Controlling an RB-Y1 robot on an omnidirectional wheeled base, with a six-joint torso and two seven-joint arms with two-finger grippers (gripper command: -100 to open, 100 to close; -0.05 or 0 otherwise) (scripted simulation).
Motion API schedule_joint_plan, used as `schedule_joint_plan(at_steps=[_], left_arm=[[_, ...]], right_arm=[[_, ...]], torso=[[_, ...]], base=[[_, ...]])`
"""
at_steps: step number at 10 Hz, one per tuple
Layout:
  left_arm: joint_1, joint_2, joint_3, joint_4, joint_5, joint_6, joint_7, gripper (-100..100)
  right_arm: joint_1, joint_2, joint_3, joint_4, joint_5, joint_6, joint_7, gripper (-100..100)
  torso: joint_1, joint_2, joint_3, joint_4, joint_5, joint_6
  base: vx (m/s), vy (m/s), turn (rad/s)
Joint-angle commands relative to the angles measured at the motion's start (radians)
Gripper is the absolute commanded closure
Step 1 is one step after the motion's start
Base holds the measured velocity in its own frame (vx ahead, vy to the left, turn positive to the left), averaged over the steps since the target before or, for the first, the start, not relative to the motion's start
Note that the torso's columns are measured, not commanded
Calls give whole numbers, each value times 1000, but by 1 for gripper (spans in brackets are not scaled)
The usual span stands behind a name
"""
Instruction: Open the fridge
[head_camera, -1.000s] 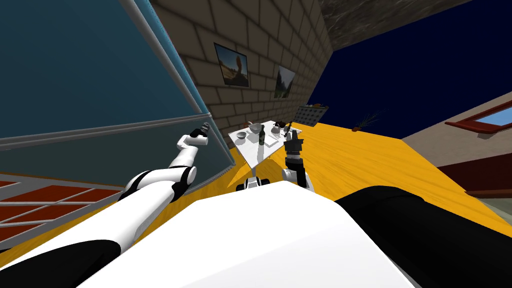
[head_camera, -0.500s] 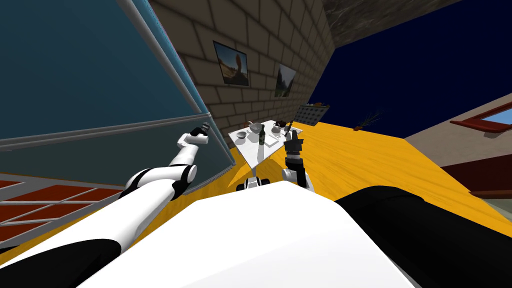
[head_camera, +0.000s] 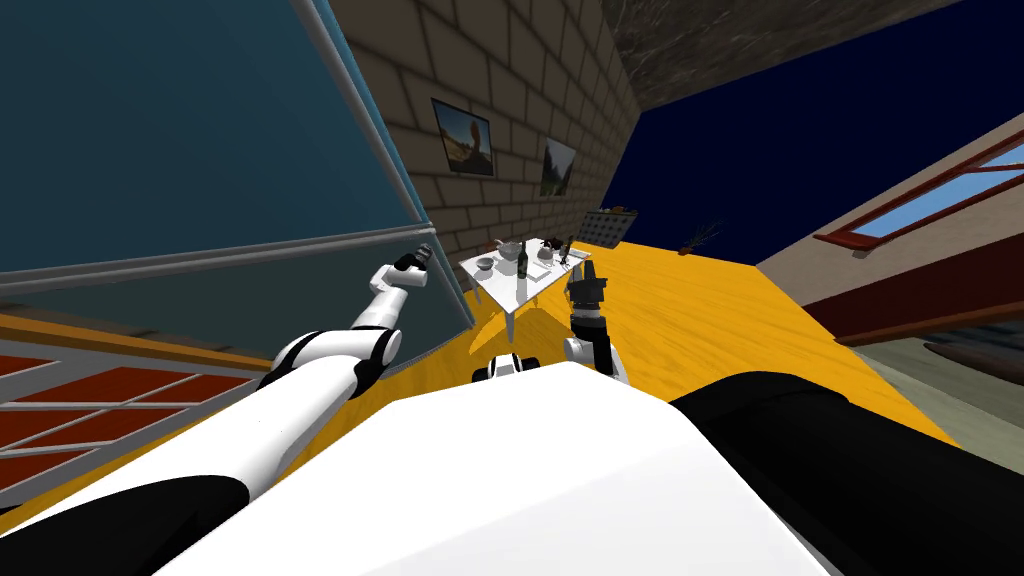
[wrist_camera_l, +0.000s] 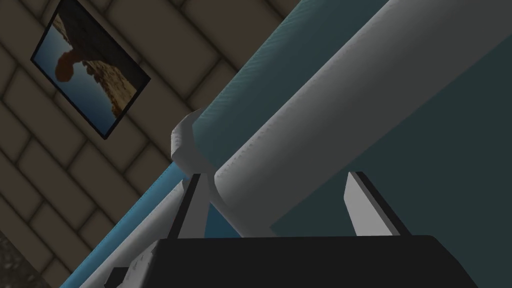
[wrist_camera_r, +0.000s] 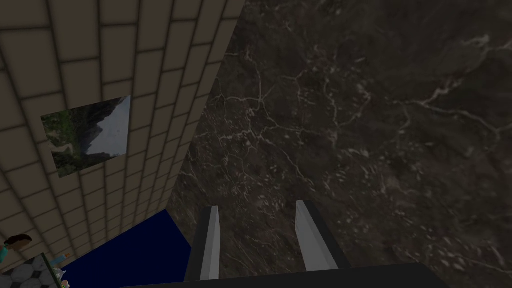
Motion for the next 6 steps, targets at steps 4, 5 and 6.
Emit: schedule_joint_plan(at_steps=[4,5,6], left_arm=[[-23,-46,-80,-40,40,21,-3,100],[-23,-46,-80,-40,40,21,-3,100],[-29,-59,-99,-48,49,24,-5,100]], right_arm=[[0,0,0,0,0,0,0,0],[0,0,0,0,0,0,0,0],[0,0,0,0,0,0,0,0]], torso=[[3,-2,-1,0,0,2],[1,2,0,0,0,4],[-4,-1,-1,0,-2,4]], base=[[-300,168,-95],[-259,128,-53],[-262,147,-52]])
